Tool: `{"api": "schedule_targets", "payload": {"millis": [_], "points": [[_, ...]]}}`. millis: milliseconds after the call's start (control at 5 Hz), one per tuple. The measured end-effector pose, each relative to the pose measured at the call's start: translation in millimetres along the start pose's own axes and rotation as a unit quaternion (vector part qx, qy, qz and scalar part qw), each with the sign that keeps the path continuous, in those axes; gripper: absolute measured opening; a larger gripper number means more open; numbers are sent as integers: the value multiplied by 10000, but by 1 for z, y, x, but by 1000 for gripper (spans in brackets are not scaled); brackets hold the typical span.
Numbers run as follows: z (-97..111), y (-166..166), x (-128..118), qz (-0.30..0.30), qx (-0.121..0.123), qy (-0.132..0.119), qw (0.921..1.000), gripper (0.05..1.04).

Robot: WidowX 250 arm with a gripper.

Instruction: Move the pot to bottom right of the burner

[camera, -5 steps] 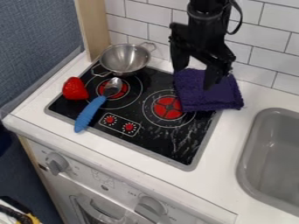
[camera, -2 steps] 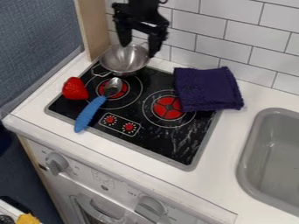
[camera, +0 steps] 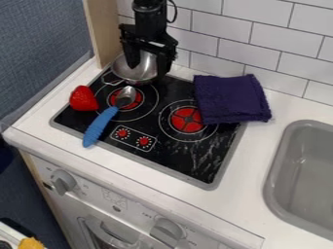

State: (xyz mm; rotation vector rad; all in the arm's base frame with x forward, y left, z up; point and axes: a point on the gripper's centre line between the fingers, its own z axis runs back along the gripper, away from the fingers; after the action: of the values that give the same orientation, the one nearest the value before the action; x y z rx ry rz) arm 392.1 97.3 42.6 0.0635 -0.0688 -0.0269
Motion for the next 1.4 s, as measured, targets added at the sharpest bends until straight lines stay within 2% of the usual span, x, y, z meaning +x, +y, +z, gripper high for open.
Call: {"api": "schedule_targets", "payload": {"millis": [200, 400, 800, 1000, 1200, 1400], "points": [[-13, -11, 2, -105, -97, 138, 9998, 999], [-25, -14, 2, -75, -183, 299, 9994, 953], [-27, -16, 4, -60, -234, 280, 9993, 404], [-16, -13, 1, -118, -141, 112, 9998, 229], [4, -6, -3, -197, -16, -93, 9998, 104], [48, 1, -4, -292, 208, -674, 9971, 73]]}}
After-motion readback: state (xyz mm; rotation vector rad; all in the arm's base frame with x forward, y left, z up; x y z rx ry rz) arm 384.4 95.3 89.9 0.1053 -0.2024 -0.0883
